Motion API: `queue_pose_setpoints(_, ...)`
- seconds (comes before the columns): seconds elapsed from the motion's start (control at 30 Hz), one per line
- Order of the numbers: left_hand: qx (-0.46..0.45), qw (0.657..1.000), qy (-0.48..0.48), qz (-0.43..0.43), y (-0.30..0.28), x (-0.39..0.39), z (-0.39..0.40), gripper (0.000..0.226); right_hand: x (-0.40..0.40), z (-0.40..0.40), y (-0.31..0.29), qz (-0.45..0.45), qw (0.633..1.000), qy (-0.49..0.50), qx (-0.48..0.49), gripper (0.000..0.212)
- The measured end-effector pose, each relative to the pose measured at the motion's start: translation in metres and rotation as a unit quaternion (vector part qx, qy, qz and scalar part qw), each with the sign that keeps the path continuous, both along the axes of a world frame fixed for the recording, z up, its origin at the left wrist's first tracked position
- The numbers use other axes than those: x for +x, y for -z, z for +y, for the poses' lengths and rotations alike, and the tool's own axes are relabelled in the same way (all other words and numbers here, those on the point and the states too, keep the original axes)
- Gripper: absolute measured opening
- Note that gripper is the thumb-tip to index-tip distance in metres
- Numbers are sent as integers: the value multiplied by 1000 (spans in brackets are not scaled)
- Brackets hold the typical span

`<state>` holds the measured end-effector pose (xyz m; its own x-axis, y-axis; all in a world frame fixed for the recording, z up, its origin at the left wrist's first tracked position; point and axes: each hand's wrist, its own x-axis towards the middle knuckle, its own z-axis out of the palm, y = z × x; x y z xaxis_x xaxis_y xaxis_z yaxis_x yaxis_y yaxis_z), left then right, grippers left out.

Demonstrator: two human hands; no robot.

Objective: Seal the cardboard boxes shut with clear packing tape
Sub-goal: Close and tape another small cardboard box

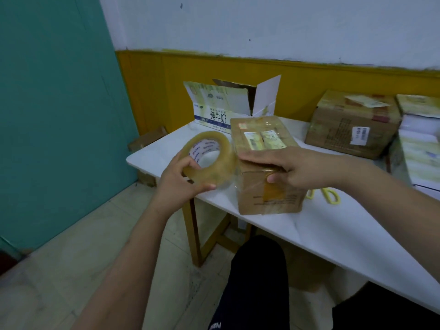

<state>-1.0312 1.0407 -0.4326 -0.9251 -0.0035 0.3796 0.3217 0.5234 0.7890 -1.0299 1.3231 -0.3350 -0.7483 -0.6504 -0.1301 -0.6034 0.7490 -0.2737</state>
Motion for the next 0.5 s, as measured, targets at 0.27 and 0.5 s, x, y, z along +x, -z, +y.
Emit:
queue_pose_setpoints(0.27,13,996,-83,4,4,-1,41,61,18,4,9,73,994,32,-67,46)
queue_pose_setpoints(0.5,-14,1000,8,-22,-2,1,29,54,29,-44,45,310,935,166,-38,77)
